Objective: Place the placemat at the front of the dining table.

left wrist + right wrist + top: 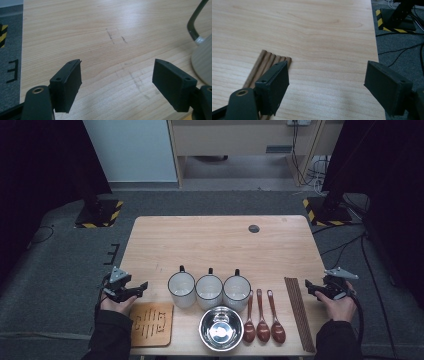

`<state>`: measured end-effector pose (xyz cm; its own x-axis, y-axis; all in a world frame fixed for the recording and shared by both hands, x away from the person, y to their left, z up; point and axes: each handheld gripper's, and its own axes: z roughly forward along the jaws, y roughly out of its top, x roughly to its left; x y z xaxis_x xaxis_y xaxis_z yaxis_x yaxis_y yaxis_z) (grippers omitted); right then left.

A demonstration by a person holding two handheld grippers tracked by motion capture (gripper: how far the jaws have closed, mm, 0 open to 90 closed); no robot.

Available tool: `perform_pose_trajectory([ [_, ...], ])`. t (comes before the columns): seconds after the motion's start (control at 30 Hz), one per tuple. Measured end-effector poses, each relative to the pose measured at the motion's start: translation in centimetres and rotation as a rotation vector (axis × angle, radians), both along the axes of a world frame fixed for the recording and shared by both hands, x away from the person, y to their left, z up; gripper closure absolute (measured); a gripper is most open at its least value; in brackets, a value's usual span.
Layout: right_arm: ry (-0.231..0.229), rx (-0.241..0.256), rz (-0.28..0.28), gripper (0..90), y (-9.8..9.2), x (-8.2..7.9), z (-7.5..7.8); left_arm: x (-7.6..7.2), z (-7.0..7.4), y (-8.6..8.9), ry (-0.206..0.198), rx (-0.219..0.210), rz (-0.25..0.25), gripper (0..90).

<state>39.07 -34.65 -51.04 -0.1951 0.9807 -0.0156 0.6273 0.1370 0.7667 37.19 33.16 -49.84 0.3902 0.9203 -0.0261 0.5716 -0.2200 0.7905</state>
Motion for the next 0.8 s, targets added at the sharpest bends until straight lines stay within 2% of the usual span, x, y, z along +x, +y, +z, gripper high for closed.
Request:
perform_pose_trajectory([
  [0.13,-0.023,0.005,0.003,19.8,0.2,-0.1,0.9,-0.7,0.4,-0.3,-0.017,-0.014,-0.009,23.7],
  [0.2,-0.036,0.004,0.003,19.8,0.3,-0.1,1.4,-1.1,0.6,-0.5,-0.024,-0.008,-0.013,24.0],
  [0.23,-0.058,0.006,0.001,19.7,0.6,-0.1,2.0,-1.4,0.8,-0.6,-0.03,-0.012,-0.015,24.0],
  [0.3,-0.061,0.006,0.004,19.7,0.8,-0.2,2.3,-1.7,1.0,-0.8,-0.04,-0.015,-0.019,23.9],
  [0.4,-0.099,0.019,0.017,19.8,1.7,-0.5,3.6,-2.2,1.1,-0.9,-0.044,-0.023,-0.028,23.3],
  [0.47,-0.105,0.021,0.023,19.7,2.0,-0.6,3.9,-2.6,1.1,-0.9,-0.045,-0.026,-0.034,23.2],
  [0.5,-0.123,0.01,0.03,19.6,2.6,-0.7,4.6,-2.7,1.1,-0.9,-0.045,-0.024,-0.033,23.2],
  [0.8,-0.172,0.008,0.072,19.1,4.7,-1.1,6.7,-3.7,1.1,-0.5,-0.04,-0.028,-0.018,23.4],
])
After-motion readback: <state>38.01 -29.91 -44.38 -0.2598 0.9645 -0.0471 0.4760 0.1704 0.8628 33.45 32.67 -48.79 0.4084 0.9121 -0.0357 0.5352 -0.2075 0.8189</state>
